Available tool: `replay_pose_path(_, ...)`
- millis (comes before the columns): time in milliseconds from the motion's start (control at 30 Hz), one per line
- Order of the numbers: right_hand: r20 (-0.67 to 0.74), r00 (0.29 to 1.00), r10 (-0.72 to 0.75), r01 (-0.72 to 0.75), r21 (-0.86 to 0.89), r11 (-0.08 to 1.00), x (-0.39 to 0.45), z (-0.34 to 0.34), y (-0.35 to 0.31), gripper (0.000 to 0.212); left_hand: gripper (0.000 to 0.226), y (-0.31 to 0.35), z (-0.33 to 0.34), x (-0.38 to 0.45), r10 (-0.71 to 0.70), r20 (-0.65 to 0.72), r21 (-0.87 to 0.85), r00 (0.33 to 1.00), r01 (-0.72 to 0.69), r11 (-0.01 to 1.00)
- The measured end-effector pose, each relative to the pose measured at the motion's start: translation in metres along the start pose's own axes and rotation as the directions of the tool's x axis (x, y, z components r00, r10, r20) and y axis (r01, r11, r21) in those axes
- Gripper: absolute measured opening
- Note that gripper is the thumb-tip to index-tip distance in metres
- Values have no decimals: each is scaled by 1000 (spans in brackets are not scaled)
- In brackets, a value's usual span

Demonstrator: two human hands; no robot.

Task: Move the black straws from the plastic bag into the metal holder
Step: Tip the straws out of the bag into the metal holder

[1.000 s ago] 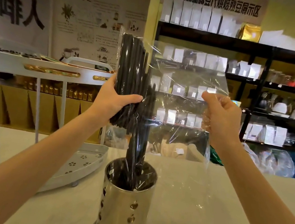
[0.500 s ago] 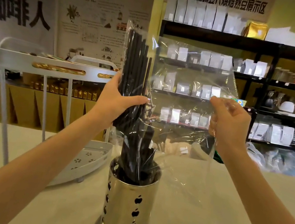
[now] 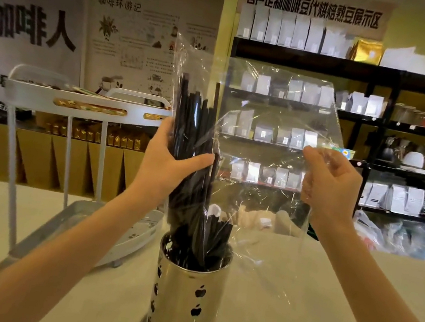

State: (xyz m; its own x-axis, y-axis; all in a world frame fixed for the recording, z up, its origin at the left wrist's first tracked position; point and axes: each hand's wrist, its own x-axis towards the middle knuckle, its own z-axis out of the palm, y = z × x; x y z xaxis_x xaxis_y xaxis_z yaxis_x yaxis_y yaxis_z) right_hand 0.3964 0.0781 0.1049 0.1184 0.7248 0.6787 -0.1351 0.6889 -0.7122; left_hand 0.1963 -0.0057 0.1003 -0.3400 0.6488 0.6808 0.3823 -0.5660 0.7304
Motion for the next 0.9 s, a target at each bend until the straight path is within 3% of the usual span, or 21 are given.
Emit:
replay_pose_path(567,-11,999,-34,34,-20,999,-2,-1,-17,16,63,15,-6,9,36,52,-46,998,-33,998)
replay_pose_path(700,-12,999,-32,31,-37,999,-1,1,-13,15,63,15,-6,9,49,160,-46,986,-43,998)
replay_pose_path(900,-28,998,61,-59,66,996,0,3,-11,15,58,23,-9,8,39,81,-203,996,-22,979)
